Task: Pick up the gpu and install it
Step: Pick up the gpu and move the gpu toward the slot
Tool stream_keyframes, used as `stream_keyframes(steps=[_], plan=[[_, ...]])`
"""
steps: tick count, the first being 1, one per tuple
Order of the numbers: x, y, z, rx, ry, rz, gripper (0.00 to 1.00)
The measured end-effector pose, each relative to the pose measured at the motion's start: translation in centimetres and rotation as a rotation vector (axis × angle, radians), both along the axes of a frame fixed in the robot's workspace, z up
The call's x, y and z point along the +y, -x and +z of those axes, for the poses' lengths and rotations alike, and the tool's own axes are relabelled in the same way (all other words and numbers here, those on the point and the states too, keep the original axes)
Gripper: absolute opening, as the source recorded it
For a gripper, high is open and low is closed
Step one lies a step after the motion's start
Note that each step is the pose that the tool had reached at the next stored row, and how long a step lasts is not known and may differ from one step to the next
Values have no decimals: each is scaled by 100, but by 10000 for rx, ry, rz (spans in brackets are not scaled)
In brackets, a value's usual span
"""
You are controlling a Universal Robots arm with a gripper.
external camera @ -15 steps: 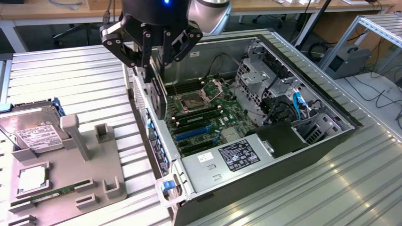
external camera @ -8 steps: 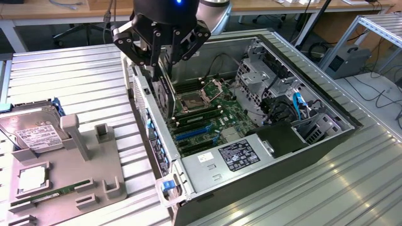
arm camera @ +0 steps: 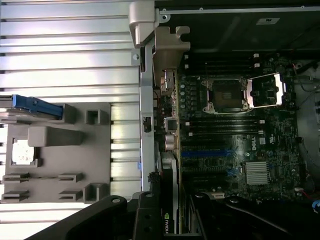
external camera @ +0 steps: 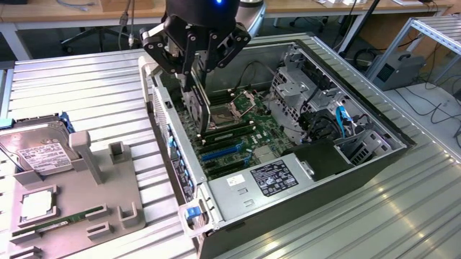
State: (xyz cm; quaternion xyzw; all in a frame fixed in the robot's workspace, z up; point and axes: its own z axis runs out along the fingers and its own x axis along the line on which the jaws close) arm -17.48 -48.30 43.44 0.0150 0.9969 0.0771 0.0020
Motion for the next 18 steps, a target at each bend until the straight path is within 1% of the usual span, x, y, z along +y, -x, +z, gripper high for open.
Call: stream_keyframes(steps=[12,18], plan=[[0,-139,0,0,0,0,27],[0,-233,0,0,1,0,27]])
